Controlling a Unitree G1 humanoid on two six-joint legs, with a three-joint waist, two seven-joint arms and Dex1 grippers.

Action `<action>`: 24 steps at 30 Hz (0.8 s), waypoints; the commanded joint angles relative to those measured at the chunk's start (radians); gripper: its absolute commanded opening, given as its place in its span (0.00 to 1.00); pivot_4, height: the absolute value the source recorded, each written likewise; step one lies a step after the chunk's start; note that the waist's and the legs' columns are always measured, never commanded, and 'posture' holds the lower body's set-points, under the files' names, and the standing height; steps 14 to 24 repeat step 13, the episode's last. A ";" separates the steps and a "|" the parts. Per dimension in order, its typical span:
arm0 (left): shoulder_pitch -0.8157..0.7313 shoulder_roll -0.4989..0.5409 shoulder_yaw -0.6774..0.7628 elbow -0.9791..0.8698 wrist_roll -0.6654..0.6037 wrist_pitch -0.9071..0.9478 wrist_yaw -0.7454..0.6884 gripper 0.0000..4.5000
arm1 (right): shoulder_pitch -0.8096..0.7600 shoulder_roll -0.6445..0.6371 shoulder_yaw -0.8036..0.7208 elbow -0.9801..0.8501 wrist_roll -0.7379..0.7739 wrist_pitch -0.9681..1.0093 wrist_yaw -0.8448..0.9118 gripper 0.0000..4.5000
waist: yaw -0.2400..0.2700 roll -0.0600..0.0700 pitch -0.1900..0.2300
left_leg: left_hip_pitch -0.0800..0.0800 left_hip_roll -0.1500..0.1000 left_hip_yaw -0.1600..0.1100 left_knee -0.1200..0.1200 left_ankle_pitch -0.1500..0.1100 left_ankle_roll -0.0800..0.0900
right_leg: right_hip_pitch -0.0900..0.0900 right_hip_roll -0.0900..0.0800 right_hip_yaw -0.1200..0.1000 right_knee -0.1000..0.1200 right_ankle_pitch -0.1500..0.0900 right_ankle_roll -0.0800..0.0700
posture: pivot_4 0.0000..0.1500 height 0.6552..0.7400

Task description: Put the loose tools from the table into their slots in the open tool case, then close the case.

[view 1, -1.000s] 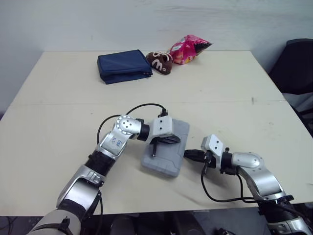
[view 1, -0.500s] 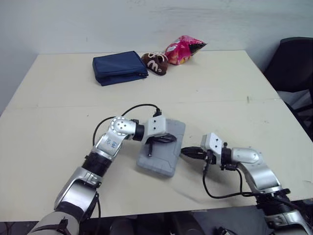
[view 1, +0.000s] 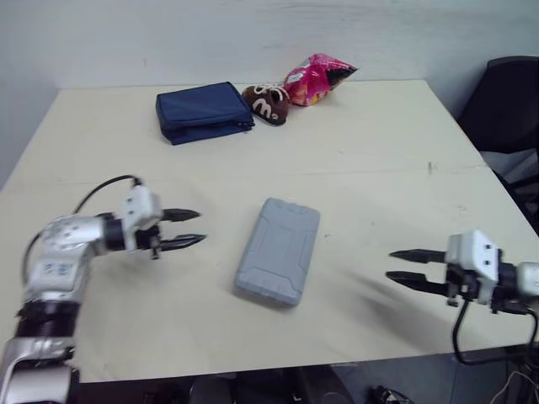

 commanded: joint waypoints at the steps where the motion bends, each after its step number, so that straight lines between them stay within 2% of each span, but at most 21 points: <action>1: 0.165 0.049 0.166 -0.029 0.012 -0.010 0.083 0.99 | 0.021 -0.031 -0.139 0.036 0.008 -0.063 0.021 0.88 | 0.000 0.000 0.001 | 0.000 -0.001 0.000 0.000 -0.001 0.001 | 0.000 -0.001 0.000 -0.001 0.000 0.000 | 1.00 1.00; 2: 0.204 0.057 0.192 -0.032 0.031 -0.011 0.119 1.00 | 0.020 -0.037 -0.157 0.047 0.011 -0.064 0.020 0.99 | 0.000 -0.001 0.002 | 0.000 -0.001 0.001 0.000 -0.001 0.001 | 0.000 -0.002 0.000 -0.001 0.000 0.000 | 1.00 1.00; 7: 0.313 0.048 0.268 -0.088 0.027 -0.027 0.180 1.00 | 0.000 -0.064 -0.176 0.085 0.006 -0.082 0.024 0.99 | 0.007 -0.005 0.005 | -0.001 -0.002 0.000 -0.001 -0.004 0.002 | 0.000 -0.006 -0.003 -0.003 0.000 0.000 | 1.00 1.00; 13: 0.333 0.025 0.280 -0.131 0.002 -0.010 0.214 1.00 | -0.054 -0.047 -0.121 0.091 0.006 -0.089 0.002 0.99 | 0.006 -0.003 0.006 | -0.001 -0.005 0.000 -0.003 -0.004 0.003 | 0.000 -0.009 -0.006 -0.005 0.000 0.000 | 1.00 1.00; 24: 0.333 0.025 0.280 -0.131 0.002 -0.010 0.214 1.00 | -0.054 -0.047 -0.121 0.091 0.006 -0.089 0.002 0.99 | 0.006 -0.003 0.006 | -0.001 -0.005 0.000 -0.003 -0.004 0.003 | 0.000 -0.009 -0.006 -0.005 0.000 0.000 | 1.00 1.00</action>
